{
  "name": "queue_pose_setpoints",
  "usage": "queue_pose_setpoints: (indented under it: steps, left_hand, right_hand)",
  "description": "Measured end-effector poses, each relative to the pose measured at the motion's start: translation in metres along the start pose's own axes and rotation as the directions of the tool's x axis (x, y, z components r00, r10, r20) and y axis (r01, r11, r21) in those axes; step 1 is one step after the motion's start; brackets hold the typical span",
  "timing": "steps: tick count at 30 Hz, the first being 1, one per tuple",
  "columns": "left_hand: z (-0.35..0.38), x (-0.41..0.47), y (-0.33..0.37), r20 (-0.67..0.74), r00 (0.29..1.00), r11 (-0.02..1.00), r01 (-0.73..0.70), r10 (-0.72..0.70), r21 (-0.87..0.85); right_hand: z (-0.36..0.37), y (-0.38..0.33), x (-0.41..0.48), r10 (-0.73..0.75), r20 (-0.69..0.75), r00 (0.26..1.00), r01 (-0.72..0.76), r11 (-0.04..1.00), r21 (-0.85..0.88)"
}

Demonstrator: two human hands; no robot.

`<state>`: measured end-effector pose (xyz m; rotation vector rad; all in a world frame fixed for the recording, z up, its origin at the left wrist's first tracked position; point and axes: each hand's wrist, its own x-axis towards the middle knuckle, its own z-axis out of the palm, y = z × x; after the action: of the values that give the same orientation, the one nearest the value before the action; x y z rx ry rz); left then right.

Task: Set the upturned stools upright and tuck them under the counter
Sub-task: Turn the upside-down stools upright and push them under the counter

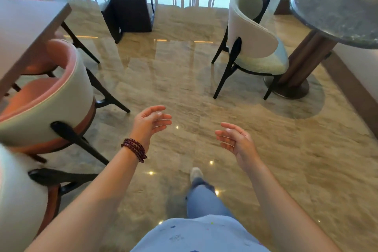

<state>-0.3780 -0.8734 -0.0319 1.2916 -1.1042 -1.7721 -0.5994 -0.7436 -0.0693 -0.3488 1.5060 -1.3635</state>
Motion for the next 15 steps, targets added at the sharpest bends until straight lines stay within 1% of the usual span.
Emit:
queue_pose_setpoints:
  steps: [6, 10, 15]
  left_hand:
    - [0.024, 0.122, 0.034, -0.013, 1.0, 1.0, -0.003, 0.003, -0.002]
    - [0.046, 0.21, 0.068, -0.039, 0.999, 1.0, 0.001, -0.001, -0.014]
    - [0.07, 0.305, 0.106, -0.057, 0.998, 0.999, 0.022, -0.023, -0.032]
  right_hand:
    - [0.024, -0.052, 0.126, -0.002, 0.02, 1.0, 0.002, 1.0, -0.016]
    - [0.04, -0.105, 0.215, -0.011, 0.031, 0.999, 0.013, 0.997, -0.071]
    - [0.057, -0.163, 0.307, 0.0, 0.024, 1.0, 0.002, 0.997, -0.083]
